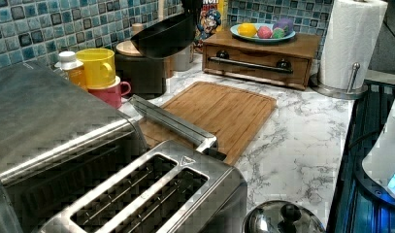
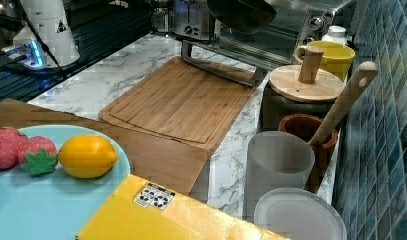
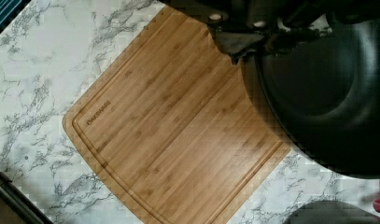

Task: Put the bowl on the board.

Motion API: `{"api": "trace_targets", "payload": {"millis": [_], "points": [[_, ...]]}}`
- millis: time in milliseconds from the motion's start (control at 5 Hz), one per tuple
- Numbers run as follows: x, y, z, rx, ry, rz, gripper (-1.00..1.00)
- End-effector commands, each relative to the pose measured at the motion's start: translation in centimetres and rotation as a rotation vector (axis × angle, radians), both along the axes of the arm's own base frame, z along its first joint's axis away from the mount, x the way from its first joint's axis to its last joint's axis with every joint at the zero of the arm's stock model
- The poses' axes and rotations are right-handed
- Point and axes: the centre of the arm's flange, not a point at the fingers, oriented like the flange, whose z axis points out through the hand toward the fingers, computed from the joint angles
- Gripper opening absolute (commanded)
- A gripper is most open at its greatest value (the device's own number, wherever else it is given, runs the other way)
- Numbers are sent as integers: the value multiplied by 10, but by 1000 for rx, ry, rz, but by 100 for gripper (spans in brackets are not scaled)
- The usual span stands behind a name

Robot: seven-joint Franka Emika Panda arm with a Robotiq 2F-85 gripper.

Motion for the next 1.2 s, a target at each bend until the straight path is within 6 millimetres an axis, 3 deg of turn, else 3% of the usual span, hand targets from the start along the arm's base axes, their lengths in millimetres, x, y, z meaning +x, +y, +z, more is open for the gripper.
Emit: {"api": "trace_targets", "payload": {"millis": [200,800,1200], "points": [[-10,-7,-19,20,-32,-32,-100],[-84,-80,-72,9,-162,-334,-100],[-114,-111,-98,-20,-166,-501,-100]]}}
